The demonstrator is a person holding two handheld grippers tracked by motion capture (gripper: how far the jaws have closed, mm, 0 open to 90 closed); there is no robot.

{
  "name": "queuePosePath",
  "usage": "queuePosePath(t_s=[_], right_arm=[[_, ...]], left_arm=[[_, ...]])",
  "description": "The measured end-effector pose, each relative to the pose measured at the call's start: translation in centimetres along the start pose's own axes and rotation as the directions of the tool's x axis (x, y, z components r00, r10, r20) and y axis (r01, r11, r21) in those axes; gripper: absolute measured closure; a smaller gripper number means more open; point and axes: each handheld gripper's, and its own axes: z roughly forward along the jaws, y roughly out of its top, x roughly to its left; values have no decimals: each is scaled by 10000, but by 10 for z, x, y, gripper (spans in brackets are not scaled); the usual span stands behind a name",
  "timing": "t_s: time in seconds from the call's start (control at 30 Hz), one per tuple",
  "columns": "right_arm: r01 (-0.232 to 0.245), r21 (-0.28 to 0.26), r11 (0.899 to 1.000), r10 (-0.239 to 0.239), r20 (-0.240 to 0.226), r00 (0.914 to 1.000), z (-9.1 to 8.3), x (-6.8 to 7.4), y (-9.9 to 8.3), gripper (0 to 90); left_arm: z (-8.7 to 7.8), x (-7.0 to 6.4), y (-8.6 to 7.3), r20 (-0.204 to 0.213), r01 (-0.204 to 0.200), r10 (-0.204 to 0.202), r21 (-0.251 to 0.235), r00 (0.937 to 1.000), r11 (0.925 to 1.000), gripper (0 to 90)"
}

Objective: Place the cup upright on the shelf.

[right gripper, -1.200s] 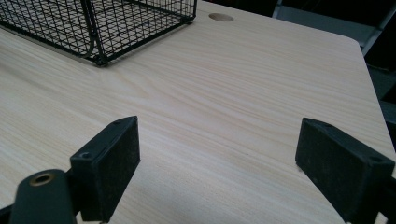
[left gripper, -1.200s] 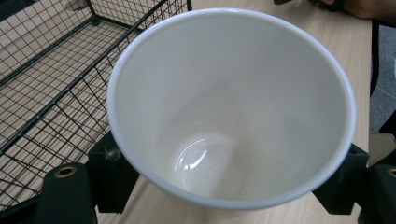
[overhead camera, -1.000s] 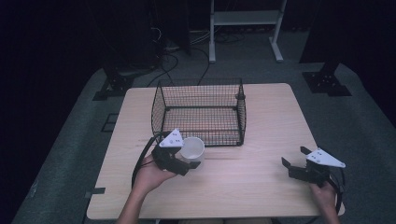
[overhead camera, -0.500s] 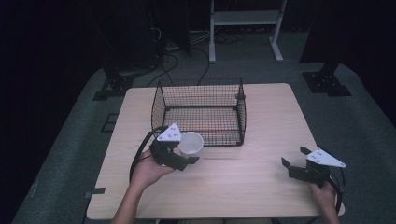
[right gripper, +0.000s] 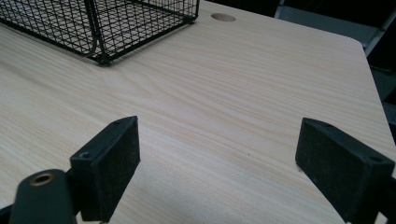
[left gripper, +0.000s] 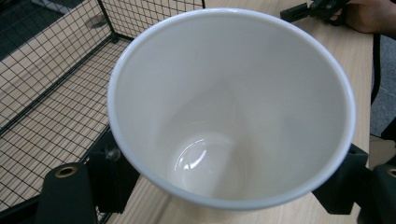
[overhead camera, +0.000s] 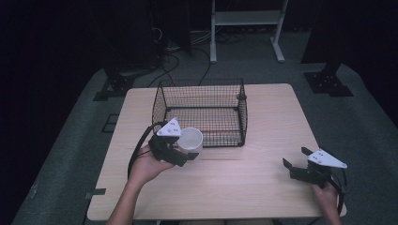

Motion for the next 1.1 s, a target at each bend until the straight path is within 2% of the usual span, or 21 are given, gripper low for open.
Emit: queuePosePath(t_s=[0.73,0.87,1.1], right_arm=[[-91,-86,9999,91,-4,10000,-1,-1,0,131],[-148,-104,9998,148,-24,9999,-1,-2,0,131],[-239,-137,9996,239,-37,9997,-1,-2,0,131]], left_arm=[[1,32,38,-122,-139,143,253,9998,9996,219],[0,39,47,-157,-59,62,204,9999,9998,219],[0,45,61,-222,-213,218,232,9995,9995,219]])
